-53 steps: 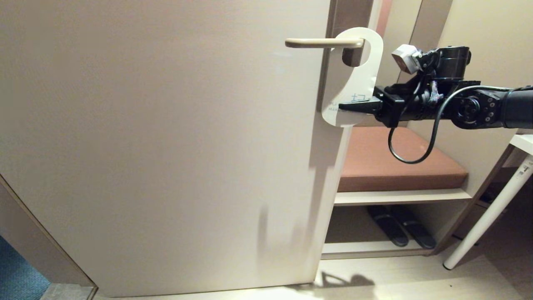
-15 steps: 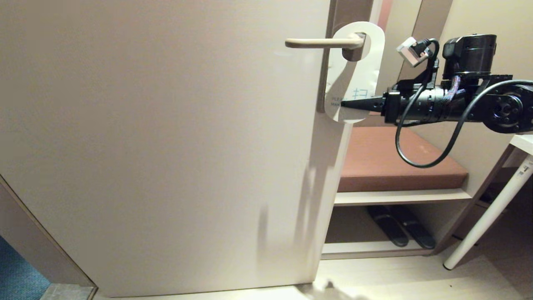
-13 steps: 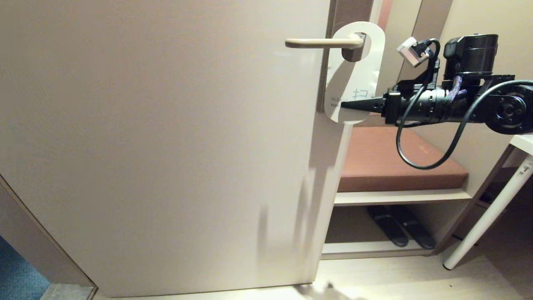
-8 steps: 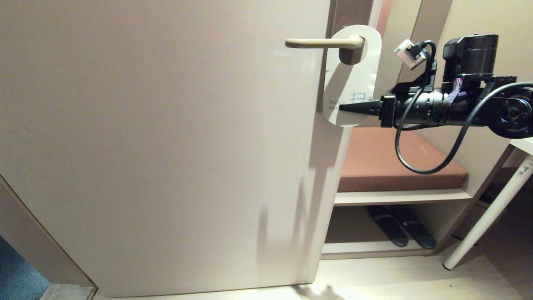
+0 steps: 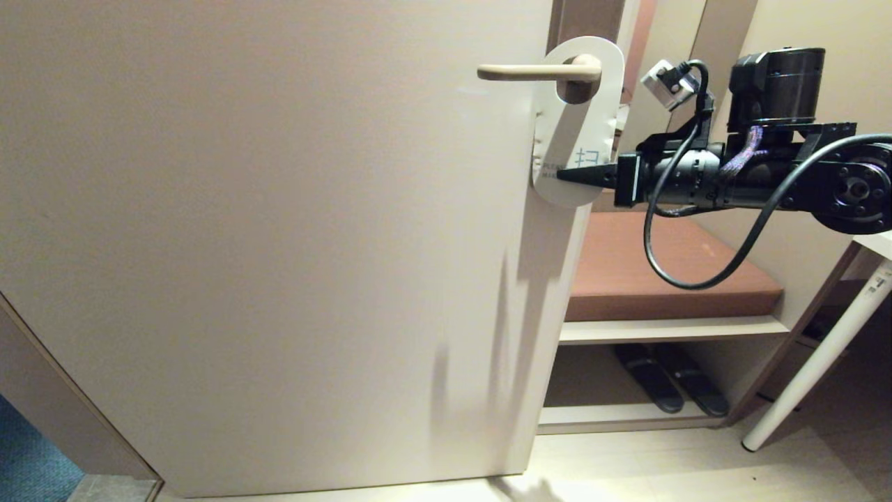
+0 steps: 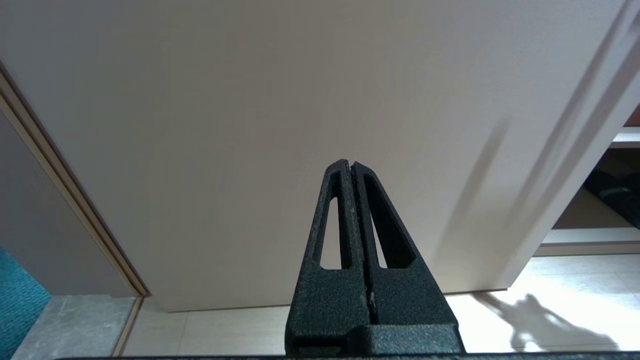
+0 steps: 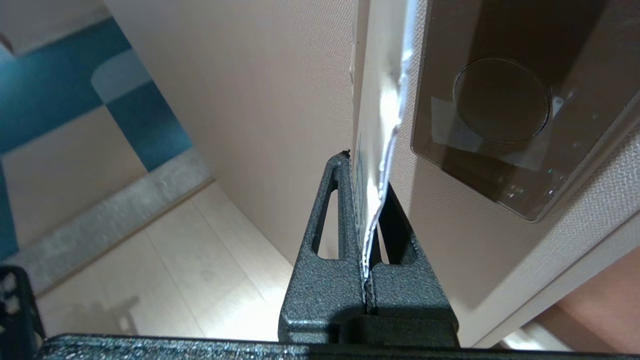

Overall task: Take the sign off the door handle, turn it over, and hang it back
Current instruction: Take down the sign

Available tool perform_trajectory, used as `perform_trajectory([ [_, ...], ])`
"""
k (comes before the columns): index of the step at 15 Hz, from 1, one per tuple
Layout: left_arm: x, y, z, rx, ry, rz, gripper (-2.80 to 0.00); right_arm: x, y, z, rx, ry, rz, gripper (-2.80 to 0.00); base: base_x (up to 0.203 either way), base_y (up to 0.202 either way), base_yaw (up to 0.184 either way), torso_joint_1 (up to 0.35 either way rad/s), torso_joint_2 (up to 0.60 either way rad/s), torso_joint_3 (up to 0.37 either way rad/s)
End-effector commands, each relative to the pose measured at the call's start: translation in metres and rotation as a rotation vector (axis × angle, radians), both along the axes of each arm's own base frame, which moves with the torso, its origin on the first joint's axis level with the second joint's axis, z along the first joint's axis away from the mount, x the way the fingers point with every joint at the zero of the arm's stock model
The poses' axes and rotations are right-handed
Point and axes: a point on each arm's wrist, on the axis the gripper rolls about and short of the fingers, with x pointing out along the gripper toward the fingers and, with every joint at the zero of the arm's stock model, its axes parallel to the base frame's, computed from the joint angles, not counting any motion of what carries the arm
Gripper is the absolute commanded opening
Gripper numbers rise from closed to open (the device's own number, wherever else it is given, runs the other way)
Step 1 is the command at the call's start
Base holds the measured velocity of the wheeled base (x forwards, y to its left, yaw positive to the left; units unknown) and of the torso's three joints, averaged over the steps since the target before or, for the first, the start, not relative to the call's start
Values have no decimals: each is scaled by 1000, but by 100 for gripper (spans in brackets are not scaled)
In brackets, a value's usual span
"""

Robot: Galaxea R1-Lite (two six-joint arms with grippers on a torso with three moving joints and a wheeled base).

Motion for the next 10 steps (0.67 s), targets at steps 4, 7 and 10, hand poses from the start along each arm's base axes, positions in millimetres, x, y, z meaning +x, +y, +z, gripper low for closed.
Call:
perform_trajectory([
  [4, 0, 0, 0, -1, 1, 0, -280, -9, 5, 9, 43, 27, -50, -280, 0, 0, 0, 0, 0, 0],
  [7, 0, 0, 0, -1, 1, 0, -280, -15, 7, 12, 57, 34, -48, -280, 0, 0, 0, 0, 0, 0],
  [10, 0, 0, 0, -1, 1, 0, -280, -24, 14, 11, 83, 27, -31, -280, 0, 0, 0, 0, 0, 0],
])
